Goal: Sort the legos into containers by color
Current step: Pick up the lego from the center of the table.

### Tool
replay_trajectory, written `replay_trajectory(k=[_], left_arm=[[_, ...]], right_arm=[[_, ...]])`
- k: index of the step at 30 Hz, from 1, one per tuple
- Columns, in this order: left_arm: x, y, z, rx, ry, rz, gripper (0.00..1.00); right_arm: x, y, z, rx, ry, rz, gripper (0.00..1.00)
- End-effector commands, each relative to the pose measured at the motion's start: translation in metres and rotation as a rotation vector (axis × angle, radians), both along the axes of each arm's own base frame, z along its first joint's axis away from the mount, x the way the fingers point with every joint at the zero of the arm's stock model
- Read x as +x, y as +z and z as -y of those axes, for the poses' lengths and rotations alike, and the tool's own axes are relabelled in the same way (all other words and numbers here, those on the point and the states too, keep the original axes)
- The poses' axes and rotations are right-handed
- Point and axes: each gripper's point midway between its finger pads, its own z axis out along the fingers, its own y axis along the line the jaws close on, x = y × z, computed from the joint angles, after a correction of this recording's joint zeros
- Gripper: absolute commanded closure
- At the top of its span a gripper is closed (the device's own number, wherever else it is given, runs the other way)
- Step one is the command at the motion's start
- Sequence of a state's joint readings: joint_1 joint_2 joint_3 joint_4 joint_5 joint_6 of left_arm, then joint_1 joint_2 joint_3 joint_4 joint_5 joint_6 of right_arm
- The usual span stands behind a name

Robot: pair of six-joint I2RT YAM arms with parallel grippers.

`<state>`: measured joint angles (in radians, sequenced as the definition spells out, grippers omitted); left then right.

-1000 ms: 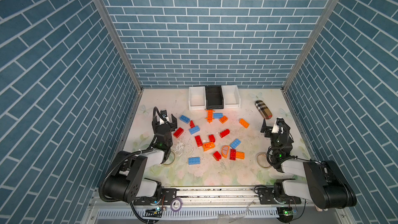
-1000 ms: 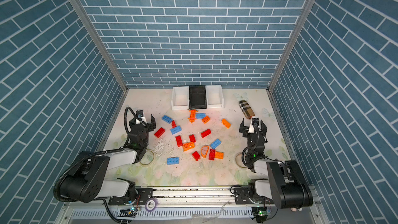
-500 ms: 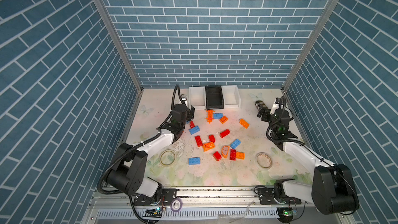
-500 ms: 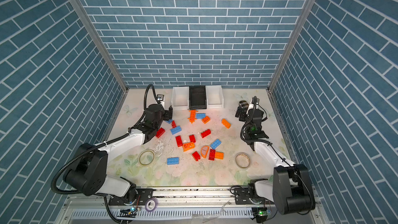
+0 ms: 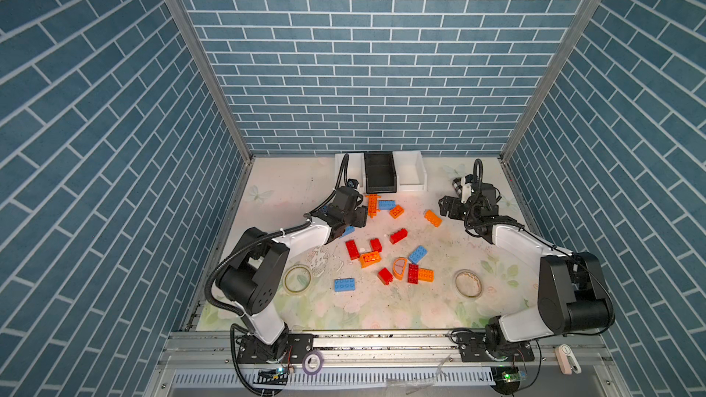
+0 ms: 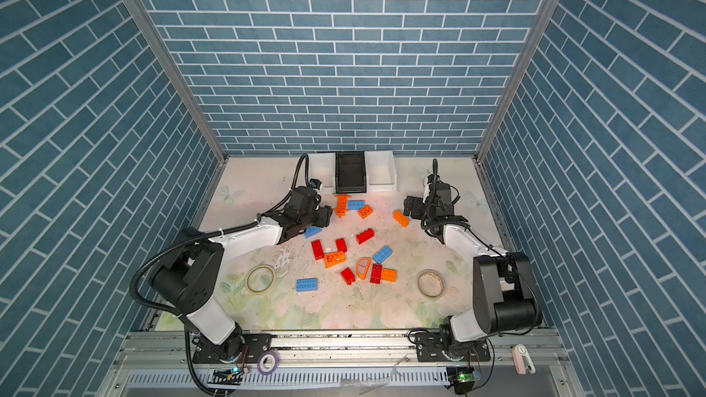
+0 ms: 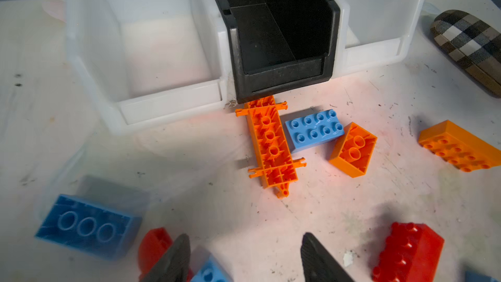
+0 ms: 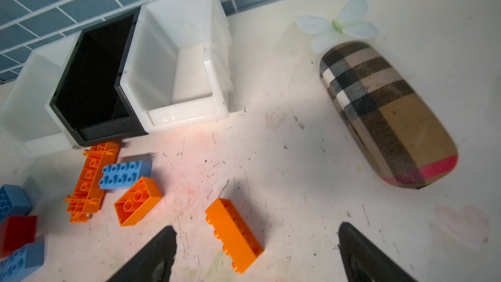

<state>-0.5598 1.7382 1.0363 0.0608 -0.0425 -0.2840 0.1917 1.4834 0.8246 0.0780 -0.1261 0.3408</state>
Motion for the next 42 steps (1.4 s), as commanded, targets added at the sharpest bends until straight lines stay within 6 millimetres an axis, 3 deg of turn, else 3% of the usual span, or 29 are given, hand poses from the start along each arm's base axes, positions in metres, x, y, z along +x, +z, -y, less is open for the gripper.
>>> replay_trajectory(k=[1, 5, 14, 22, 32, 42], left_arm=[[0.011, 0.005, 0.018, -0.036, 0.008, -0.024, 0.36], [0.029, 0.003, 0.033, -0.027, 0.017, -0.033, 0.37], [0.056, -0.015, 0.04, 0.006, 0.073, -0.066, 0.45], [0.059, -0.039, 0.038, 0.047, 0.097, -0.102, 0.45], [0.064, -0.05, 0.05, 0.041, 0.083, -0.106, 0.45], [0.066, -0.07, 0.041, 0.122, 0.116, -0.143, 0.46]], right_arm=[[-0.004, 0.004, -0.013, 0.072, 0.021, -0.042, 0.07], [-0.007, 0.005, -0.016, 0.092, 0.028, -0.053, 0.07], [-0.015, 0.007, -0.017, 0.099, 0.036, -0.057, 0.07], [-0.018, 0.002, -0.019, 0.111, 0.046, -0.067, 0.07], [-0.022, -0.003, -0.021, 0.114, 0.063, -0.078, 0.08], [-0.026, 0.001, -0.02, 0.113, 0.064, -0.08, 0.08]])
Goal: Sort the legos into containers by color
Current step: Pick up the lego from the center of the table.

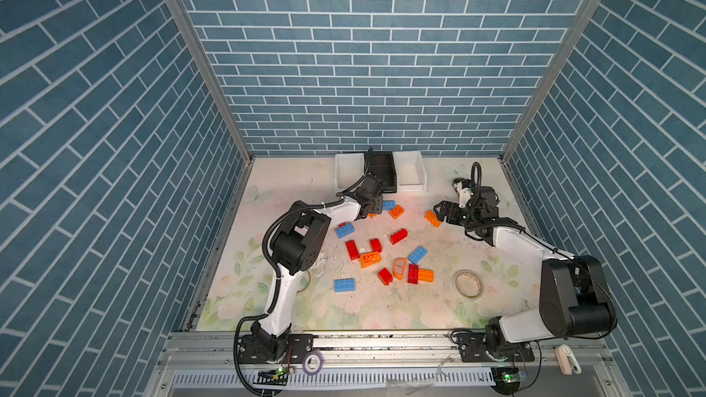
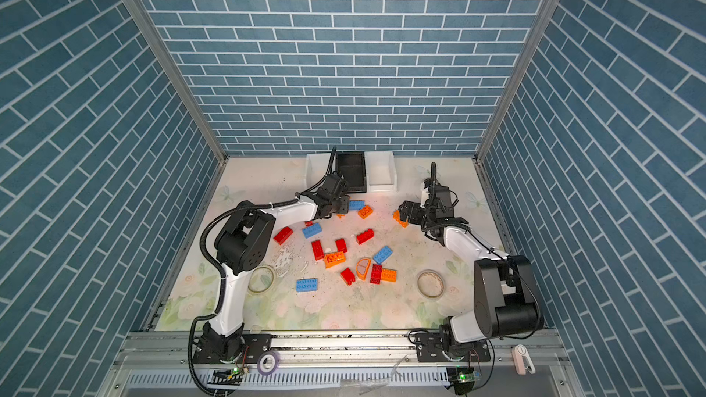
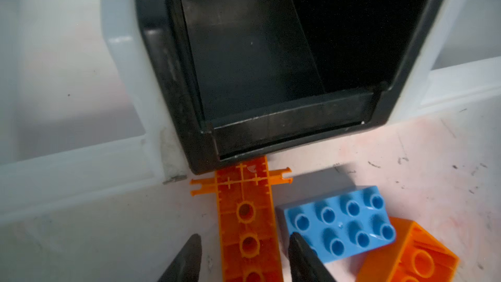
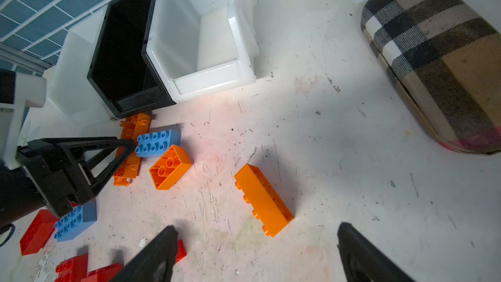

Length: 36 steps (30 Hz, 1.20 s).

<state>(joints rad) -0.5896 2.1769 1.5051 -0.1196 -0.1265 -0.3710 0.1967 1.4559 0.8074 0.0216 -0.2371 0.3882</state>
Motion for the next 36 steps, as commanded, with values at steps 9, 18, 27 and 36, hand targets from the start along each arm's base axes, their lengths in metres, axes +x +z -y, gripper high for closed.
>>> replay_trajectory(k=[9, 18, 27, 36], left_arm=[[-0.01, -0.012, -0.008, 0.087, 0.012, -0.046, 0.59], [-0.026, 0.003, -0.005, 0.059, -0.004, -0.033, 0.72], [-0.04, 0.025, -0.012, 0.041, -0.01, -0.023, 0.76], [-0.032, 0.078, -0.021, -0.012, -0.02, 0.04, 0.76]], right_arm=[[-0.005, 0.014, -0.002, 0.026, -0.01, 0.004, 0.08], [-0.001, 0.019, -0.003, 0.024, -0.002, 0.009, 0.08], [0.001, 0.017, -0.003, 0.016, 0.0, 0.011, 0.08], [0.003, 0.02, -0.006, 0.036, 0.008, 0.013, 0.08]])
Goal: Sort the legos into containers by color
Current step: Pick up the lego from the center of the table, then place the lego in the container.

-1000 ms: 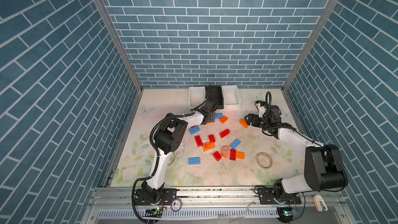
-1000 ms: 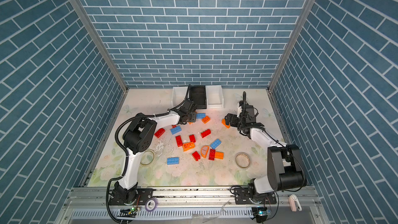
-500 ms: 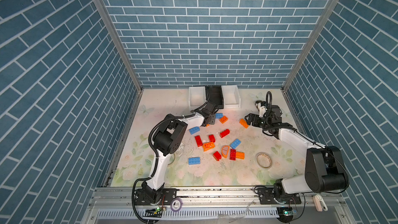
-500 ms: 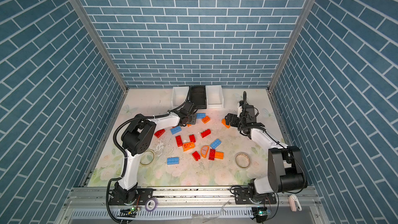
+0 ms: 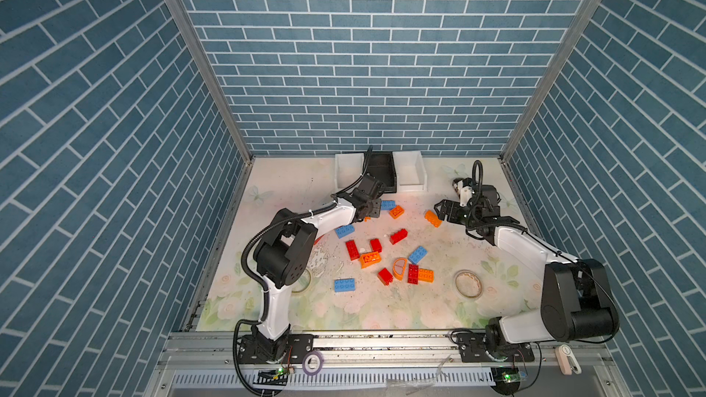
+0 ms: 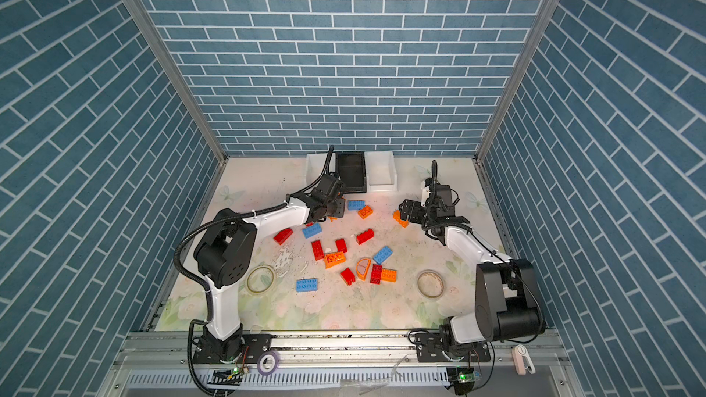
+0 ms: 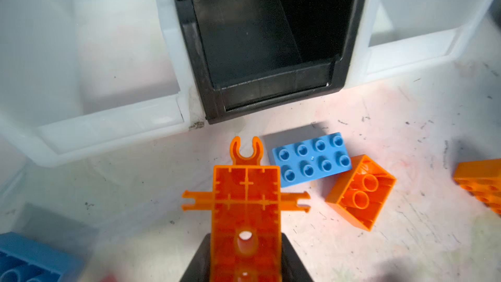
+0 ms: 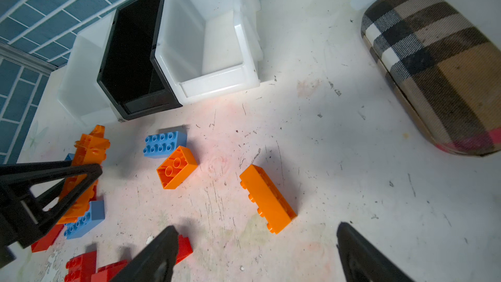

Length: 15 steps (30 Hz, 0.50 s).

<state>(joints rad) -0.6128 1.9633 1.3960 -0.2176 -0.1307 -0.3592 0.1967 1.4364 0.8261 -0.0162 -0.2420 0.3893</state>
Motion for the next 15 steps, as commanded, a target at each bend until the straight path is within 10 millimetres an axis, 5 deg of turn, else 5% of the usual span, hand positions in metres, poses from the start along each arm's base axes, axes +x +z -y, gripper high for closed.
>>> replay_trajectory(k=[1, 7, 15], left_arm=[[0.01, 0.032, -0.013, -0.028, 0.017, 0.045, 0.76], [0.052, 0.063, -0.035, -0.064, 0.058, 0.124, 0.76], [0.117, 0.062, -0.052, -0.085, 0.106, 0.176, 0.76]], right_arm=[[0.004, 0.011, -0.007, 0.032, 0.008, 0.012, 0.08], [-0.001, 0.002, -0.012, 0.042, 0.041, -0.023, 0.09], [-0.006, -0.002, -0.015, 0.016, 0.072, -0.047, 0.09]])
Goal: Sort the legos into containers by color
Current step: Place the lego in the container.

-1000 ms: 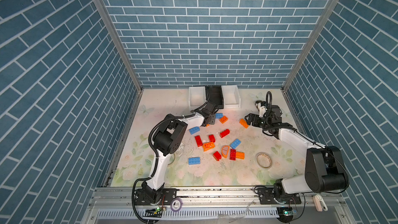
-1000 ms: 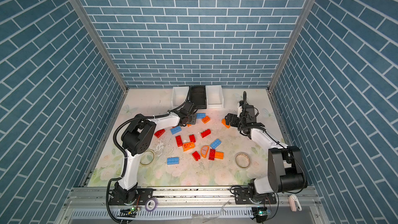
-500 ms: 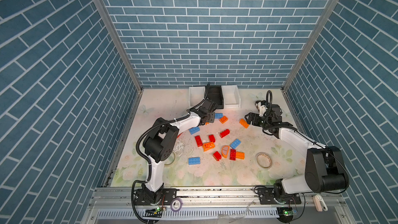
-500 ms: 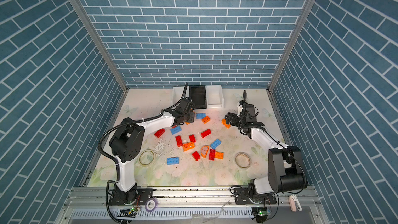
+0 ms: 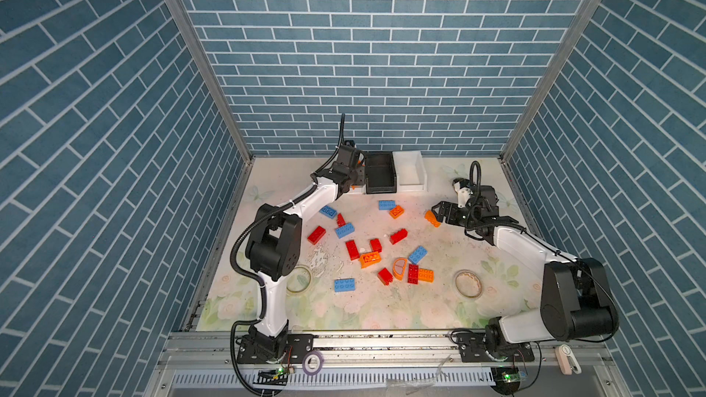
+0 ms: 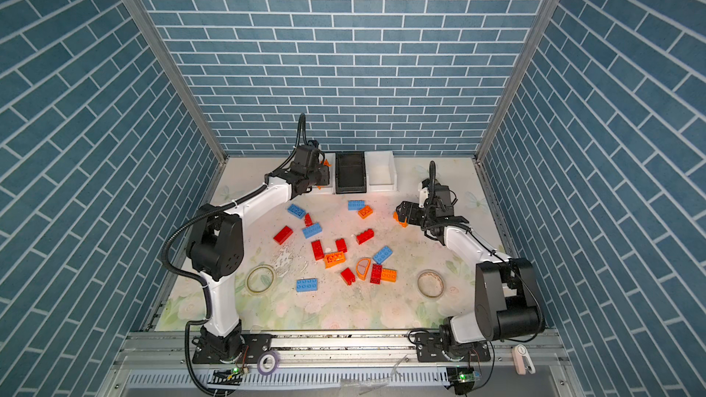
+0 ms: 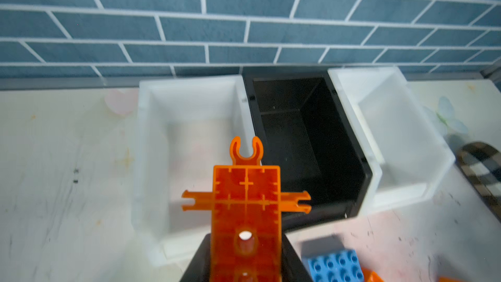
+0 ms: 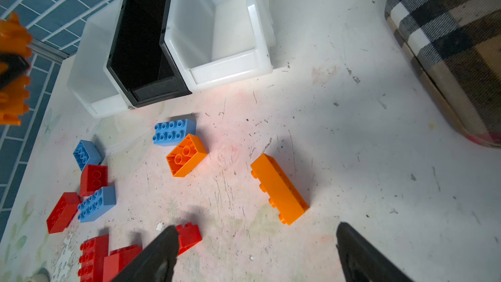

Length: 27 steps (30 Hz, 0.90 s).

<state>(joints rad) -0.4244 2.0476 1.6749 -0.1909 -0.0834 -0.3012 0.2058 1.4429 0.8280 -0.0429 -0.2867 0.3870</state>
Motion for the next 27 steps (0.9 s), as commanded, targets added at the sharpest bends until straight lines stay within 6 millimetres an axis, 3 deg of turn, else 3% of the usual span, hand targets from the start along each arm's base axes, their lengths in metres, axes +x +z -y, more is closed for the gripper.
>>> replay_trajectory(k=[1, 7, 15, 24, 27], left_arm=[[0.021, -0.016, -0.001, 0.014, -0.003, -0.011, 0.76], [0.048, -0.041, -0.005, 0.022, 0.013, -0.039, 0.76], [0.055, -0.069, -0.013, 0.065, 0.042, -0.078, 0.72], [0.049, -0.074, -0.02, 0.088, 0.038, -0.107, 0.45], [0.046, -0.07, -0.019, 0.079, 0.028, -0.115, 0.42]], right_arm=[[0.002, 0.002, -0.006, -0.02, 0.04, -0.014, 0.09], [0.009, -0.015, -0.003, -0.128, 0.101, -0.059, 0.12], [0.02, -0.037, -0.016, -0.162, 0.172, -0.111, 0.19], [0.034, -0.066, -0.021, -0.285, 0.192, -0.159, 0.2], [0.036, -0.076, -0.016, -0.316, 0.178, -0.181, 0.22]])
